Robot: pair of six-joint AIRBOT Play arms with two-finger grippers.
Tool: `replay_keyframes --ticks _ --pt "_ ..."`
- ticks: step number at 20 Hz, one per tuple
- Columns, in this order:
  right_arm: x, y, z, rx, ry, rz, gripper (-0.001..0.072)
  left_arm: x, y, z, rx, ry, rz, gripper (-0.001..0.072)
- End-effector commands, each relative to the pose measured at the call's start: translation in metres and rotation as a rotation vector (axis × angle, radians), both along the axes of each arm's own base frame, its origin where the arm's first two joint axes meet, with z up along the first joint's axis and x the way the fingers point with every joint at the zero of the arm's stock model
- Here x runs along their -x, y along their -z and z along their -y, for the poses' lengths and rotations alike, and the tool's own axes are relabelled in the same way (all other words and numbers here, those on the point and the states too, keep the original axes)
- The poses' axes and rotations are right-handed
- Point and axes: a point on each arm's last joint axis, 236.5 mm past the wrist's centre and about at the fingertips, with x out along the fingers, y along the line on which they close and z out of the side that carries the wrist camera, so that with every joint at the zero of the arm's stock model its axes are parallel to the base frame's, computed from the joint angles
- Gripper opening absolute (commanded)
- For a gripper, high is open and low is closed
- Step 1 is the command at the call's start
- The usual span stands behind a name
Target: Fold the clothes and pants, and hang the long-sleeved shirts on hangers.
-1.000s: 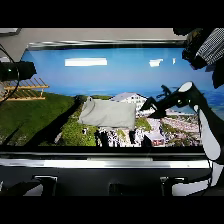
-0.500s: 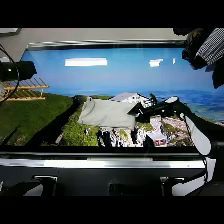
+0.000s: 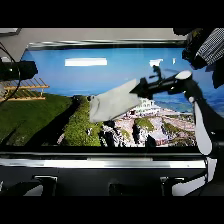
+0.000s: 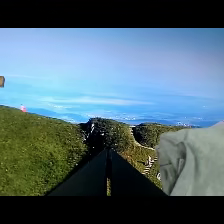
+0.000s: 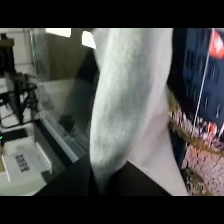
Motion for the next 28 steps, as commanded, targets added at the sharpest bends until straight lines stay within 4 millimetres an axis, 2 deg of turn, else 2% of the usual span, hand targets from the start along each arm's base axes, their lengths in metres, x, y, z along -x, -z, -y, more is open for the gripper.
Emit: replay_keyframes --ticks 1,4,5,8,10,12,15,17,19,22,26,28 --pt "-0.039 -0.058 0.066 0.118 0.16 0.111 0.0052 0.0 -0.001 0.0 0.001 0.0 0.004 0.0022" --pt "-0.062 -0.051 0.163 0.181 0.371 0.107 0.0051 0.0 0.0 0.001 0.002 0.0 0.002 0.0022" --pt "-0.066 -0.047 0.202 0.207 0.45 0.106 0.0051 0.0 -0.001 0.002 0.007 0.002 0.002 0.0022" --pt "-0.061 -0.044 0.315 0.255 0.695 0.097 0.0051 0.0 -0.001 0.006 0.028 0.01 0.001 0.0022" --pt "-0.043 -0.041 0.382 0.283 0.83 0.076 0.005 0.001 -0.002 0.01 0.044 0.015 0.001 0.0022" --pt "-0.011 -0.031 0.439 0.322 0.938 0.013 0.005 0.001 -0.002 0.013 0.067 0.012 -0.001 0.0022" --pt "0.052 0.002 0.497 0.444 1.027 -0.16 0.005 0.001 -0.002 0.013 0.091 -0.009 -0.007 0.0022" --pt "0.09 0.026 0.526 0.501 1.092 -0.276 0.005 0.001 -0.002 0.013 0.092 -0.009 -0.009 0.0022" --pt "0.122 0.05 0.535 0.512 1.124 -0.396 0.005 0.002 -0.001 0.013 0.105 -0.021 -0.02 0.0022" --pt "0.163 0.08 0.521 0.51 1.093 -0.552 0.005 0.003 0.0 0.013 0.11 -0.025 -0.023 0.0022" --pt "0.217 0.098 0.51 0.639 1.118 -0.69 0.005 0.003 0.0 0.013 0.109 -0.024 -0.023 0.0022" --pt "0.236 0.114 0.496 0.653 1.121 -0.751 0.005 0.003 0.0 0.013 0.109 -0.024 -0.023 0.0022"
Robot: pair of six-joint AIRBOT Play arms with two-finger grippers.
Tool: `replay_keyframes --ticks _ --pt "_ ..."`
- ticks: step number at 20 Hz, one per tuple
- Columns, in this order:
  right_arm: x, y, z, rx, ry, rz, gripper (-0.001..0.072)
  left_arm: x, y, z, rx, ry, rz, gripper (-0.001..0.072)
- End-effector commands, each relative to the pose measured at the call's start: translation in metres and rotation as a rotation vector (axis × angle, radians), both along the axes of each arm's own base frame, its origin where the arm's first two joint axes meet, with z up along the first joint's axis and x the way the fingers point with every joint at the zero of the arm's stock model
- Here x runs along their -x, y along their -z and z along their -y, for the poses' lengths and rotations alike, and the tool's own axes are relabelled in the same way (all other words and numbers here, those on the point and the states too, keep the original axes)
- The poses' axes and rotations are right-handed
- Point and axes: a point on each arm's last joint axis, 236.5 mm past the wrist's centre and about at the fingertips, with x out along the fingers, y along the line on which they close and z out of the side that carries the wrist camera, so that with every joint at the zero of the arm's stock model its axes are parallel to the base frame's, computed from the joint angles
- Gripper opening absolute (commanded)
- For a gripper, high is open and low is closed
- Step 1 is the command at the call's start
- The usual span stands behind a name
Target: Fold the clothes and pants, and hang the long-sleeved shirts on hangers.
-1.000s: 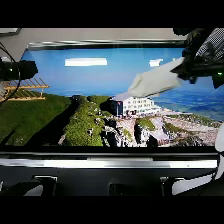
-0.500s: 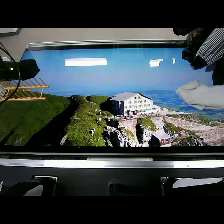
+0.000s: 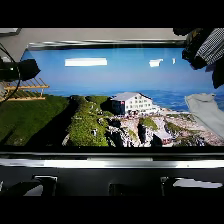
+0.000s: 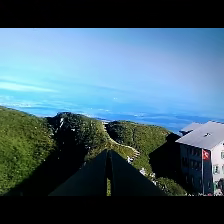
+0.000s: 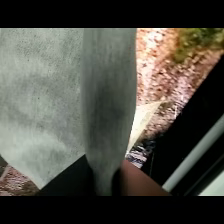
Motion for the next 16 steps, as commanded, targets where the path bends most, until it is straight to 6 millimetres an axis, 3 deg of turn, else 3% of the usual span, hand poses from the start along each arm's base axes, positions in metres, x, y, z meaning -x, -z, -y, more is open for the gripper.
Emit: replay_keyframes --ticks 1,7,11,16 --pt "0.045 0.027 -0.02 -0.006 0.042 -0.13 0.005 0.0 0.0 0.0 0.001 -0.001 -0.001 0.0022" --pt "0.101 0.054 -0.054 -0.005 0.025 -0.278 0.0051 0.0 0.0 0.0 0.001 -0.001 -0.001 0.0022" --pt "0.11 0.063 -0.067 -0.009 0.03 -0.288 0.0051 0.0 0.0 0.0 0.002 -0.001 -0.001 0.0022" --pt "0.125 0.061 -0.058 0.035 0.006 -0.344 0.0051 0.0 0.0 0.0 0.001 -0.001 0.0 0.0022"
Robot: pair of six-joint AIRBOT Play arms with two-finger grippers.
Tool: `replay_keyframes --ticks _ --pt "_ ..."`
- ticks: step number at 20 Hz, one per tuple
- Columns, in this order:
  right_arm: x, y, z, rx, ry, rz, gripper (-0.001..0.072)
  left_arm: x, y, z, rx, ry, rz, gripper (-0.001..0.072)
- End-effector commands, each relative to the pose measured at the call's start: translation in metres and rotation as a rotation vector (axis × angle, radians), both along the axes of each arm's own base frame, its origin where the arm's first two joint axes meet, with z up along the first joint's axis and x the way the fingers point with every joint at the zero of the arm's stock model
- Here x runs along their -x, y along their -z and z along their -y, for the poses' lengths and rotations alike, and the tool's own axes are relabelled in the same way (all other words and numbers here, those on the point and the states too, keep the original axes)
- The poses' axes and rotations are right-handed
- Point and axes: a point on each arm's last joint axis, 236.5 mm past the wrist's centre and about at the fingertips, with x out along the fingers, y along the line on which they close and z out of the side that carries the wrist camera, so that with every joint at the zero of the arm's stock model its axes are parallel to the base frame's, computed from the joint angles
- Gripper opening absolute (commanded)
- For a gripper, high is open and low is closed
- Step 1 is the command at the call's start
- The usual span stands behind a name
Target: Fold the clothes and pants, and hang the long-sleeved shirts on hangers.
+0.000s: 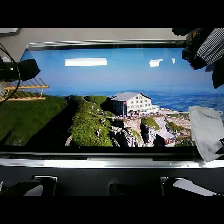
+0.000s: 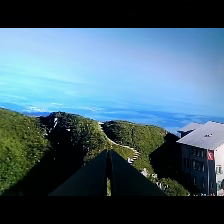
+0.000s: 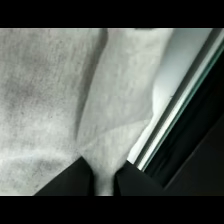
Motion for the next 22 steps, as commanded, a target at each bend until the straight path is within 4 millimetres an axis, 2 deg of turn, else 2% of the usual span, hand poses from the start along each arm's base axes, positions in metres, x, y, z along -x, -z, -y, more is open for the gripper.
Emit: replay_keyframes --ticks 1,3,4,5,6,7,9,11,12,14,15,16,17,18,19,20,21,22 --pt "0.01 0.0 0.005 0.028 -0.016 -0.035 0.0051 0.0 0.0 0.0 0.0 0.001 0.001 0.0022" --pt "0.006 0.001 0.004 0.025 -0.007 -0.021 0.0052 0.0 0.0 0.0 -0.001 0.0 0.001 0.0022" --pt "0.004 0.001 0.002 0.015 -0.002 -0.011 0.0144 0.0 0.0 0.0 0.0 0.001 0.001 0.0022" --pt "0.003 -0.001 -0.006 -0.019 0.004 -0.007 0.0426 0.0 0.0 0.0 0.0 0.001 0.0 0.0022" --pt "0.001 -0.006 -0.016 -0.068 -0.01 -0.001 0.0643 0.0 0.0 0.0 0.0 0.0 0.001 0.0022" --pt "-0.001 -0.014 -0.028 -0.127 -0.044 0.011 0.071 0.0 0.0 0.0 0.0 0.0 0.002 0.0022" --pt "0.002 -0.044 -0.041 -0.215 -0.08 -0.01 0.0711 -0.001 -0.002 0.0 0.001 -0.001 0.009 0.0022" --pt "0.004 -0.08 -0.033 -0.209 -0.088 -0.034 0.0711 -0.001 -0.002 0.0 0.001 0.001 0.009 0.0022" --pt "0.0 -0.103 -0.022 -0.166 -0.092 -0.023 0.0711 -0.001 -0.002 0.001 0.003 0.003 0.008 0.0022" --pt "-0.024 -0.155 0.012 -0.001 -0.097 0.084 0.0709 -0.001 -0.003 0.006 0.024 0.012 0.008 0.0022" --pt "-0.054 -0.188 0.033 0.137 -0.133 0.204 0.0707 -0.001 -0.003 0.01 0.024 0.034 0.013 0.0022" --pt "-0.097 -0.227 0.047 0.28 -0.232 0.362 0.0707 -0.001 -0.003 0.015 0.002 0.069 0.023 0.0022" --pt "-0.148 -0.274 0.049 0.437 -0.363 0.526 0.0706 -0.003 -0.003 0.02 -0.03 0.105 0.041 0.0021" --pt "-0.195 -0.316 0.032 0.566 -0.495 0.656 0.0706 -0.008 -0.002 0.021 -0.067 0.117 0.056 0.002" --pt "-0.233 -0.342 0.0 0.637 -0.621 0.744 0.0706 -0.013 0.002 0.016 -0.133 0.112 0.061 0.002" --pt "-0.264 -0.351 -0.041 0.653 -0.738 0.801 0.0705 -0.018 0.014 0.005 -0.226 0.086 0.038 0.002" --pt "-0.29 -0.342 -0.091 0.619 -0.857 0.811 0.0705 -0.02 0.03 -0.01 -0.323 0.05 -0.012 0.002" --pt "-0.304 -0.32 -0.133 0.564 -0.939 0.764 0.0705 -0.018 0.05 -0.025 -0.425 0.029 -0.088 0.0021"
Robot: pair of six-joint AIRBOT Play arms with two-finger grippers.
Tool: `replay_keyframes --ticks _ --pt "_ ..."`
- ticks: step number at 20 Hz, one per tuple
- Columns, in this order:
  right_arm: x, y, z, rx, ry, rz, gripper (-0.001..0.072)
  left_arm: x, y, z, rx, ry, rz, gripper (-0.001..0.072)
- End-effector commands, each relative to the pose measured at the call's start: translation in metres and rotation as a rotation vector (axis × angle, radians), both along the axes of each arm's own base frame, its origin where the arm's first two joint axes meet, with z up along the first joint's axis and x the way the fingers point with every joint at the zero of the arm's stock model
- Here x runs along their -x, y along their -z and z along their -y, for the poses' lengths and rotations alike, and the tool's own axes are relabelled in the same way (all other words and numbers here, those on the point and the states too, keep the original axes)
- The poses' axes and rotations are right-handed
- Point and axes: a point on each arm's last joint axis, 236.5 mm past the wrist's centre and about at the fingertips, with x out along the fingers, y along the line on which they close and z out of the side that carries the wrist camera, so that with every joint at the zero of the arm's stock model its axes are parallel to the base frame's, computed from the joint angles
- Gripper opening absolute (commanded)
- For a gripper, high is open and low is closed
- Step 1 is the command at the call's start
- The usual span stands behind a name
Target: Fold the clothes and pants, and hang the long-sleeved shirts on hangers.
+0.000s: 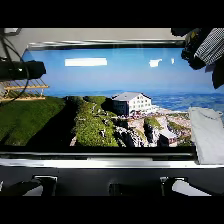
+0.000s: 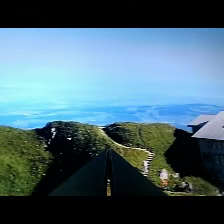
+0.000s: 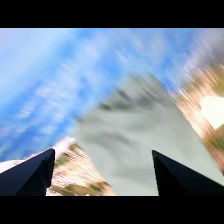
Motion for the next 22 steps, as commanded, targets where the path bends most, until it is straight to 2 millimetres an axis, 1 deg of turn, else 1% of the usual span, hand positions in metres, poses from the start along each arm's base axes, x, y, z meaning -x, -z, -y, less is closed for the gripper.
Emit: replay_keyframes --ticks 1,2,3,4,5,6,7,8,9,11,13,22 --pt "-0.073 0.007 -0.137 0.098 -0.298 -0.016 0.0706 0.002 0.049 -0.039 -0.292 -0.064 -0.153 0.0023" --pt "-0.07 0.048 -0.171 0.042 -0.329 -0.15 0.0706 0.01 0.075 -0.036 -0.287 -0.059 -0.255 0.0147" --pt "-0.059 0.088 -0.202 -0.041 -0.355 -0.285 0.0706 0.024 0.102 -0.029 -0.259 -0.044 -0.379 0.0511" --pt "-0.042 0.124 -0.231 -0.129 -0.399 -0.422 0.0705 0.043 0.128 -0.019 -0.229 -0.022 -0.505 0.0693" --pt "-0.022 0.154 -0.256 -0.208 -0.448 -0.548 0.0704 0.064 0.153 -0.011 -0.216 0.029 -0.622 0.0702" --pt "-0.008 0.173 -0.268 -0.24 -0.472 -0.623 0.0703 0.075 0.17 -0.003 -0.196 0.056 -0.667 0.0702" --pt "0.0 0.185 -0.273 -0.24 -0.485 -0.655 0.0702 0.079 0.181 0.003 -0.177 0.063 -0.648 0.0702" --pt "0.001 0.192 -0.272 -0.23 -0.481 -0.658 0.0702 0.075 0.185 0.007 -0.158 0.043 -0.593 0.0701" --pt "-0.001 0.194 -0.268 -0.214 -0.472 -0.651 0.0702 0.07 0.186 0.009 -0.137 0.021 -0.539 0.0701" --pt "-0.008 0.194 -0.26 -0.175 -0.459 -0.628 0.0703 0.069 0.188 0.009 -0.127 0.011 -0.522 0.0701" --pt "-0.011 0.194 -0.26 -0.174 -0.458 -0.612 0.0698 0.067 0.188 0.007 -0.134 0.008 -0.517 0.0701" --pt "-0.011 0.194 -0.261 -0.177 -0.46 -0.612 0.0698 0.068 0.188 0.007 -0.132 0.008 -0.519 0.07"
